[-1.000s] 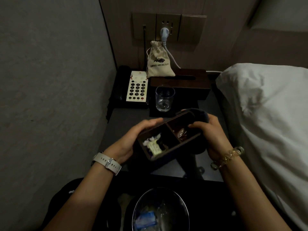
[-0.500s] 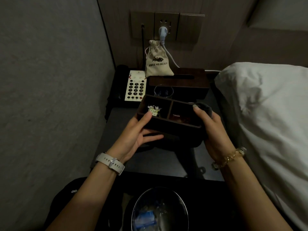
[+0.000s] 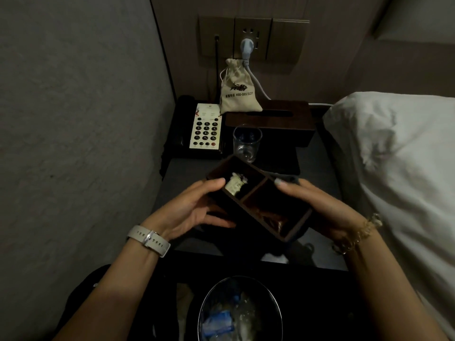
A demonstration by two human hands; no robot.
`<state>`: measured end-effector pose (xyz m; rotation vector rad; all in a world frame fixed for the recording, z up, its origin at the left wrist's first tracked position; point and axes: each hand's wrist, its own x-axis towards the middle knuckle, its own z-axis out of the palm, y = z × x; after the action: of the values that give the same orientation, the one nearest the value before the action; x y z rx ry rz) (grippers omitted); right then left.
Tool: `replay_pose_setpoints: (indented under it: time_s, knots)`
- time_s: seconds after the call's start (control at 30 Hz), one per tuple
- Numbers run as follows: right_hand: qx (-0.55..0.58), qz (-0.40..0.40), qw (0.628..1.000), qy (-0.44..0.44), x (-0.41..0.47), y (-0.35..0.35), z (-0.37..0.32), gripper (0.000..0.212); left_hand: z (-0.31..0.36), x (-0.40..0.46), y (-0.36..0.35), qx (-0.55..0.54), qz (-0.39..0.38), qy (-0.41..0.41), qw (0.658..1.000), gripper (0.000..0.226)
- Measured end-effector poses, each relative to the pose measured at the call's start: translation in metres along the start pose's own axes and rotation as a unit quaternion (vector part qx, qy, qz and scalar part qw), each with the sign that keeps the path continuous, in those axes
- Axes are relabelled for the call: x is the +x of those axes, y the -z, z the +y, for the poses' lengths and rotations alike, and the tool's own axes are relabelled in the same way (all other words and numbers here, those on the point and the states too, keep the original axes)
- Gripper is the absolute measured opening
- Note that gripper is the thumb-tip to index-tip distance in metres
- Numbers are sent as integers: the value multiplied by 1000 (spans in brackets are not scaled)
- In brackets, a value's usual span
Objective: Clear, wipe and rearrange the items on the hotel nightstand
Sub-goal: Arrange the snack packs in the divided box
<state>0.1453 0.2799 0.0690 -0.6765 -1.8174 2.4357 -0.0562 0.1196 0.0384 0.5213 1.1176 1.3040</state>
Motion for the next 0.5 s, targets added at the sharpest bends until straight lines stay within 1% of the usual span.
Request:
replay_pose_setpoints:
  time_s: [0.03,0.1,0.17,0.2,0.23,0.3,0.37,0.43,0.5]
  knots:
    - [-7,-7,1000,-6,2,-3,1,19,-3,0,-2,14,-14,13,1000,54]
    - [-15,7,1000,-15,6,-9,1,21,-8,1,-7,33,-32,22,999,51]
    - [4,43,999,-6,10,-11,2,31,-8,3,-10,39,-26,9,999,52]
    - [20,53,998,4,13,-13,2,32,-7,4,-11,37,-18,-2,999,54]
    - [34,64,997,17,16,-15,2,28,-6,5,-13,30,-7,-13,999,56]
    - [56,107,992,33,21,-21,5,23,-6,8,-19,13,27,-34,999,57]
    - [66,163,983,53,25,-28,9,31,-7,11,-26,4,56,-52,997,56]
    - [80,227,967,77,30,-33,14,40,-9,14,-32,-5,69,-57,996,60]
    - [99,282,948,107,32,-38,17,37,-12,15,-38,11,63,-49,997,65]
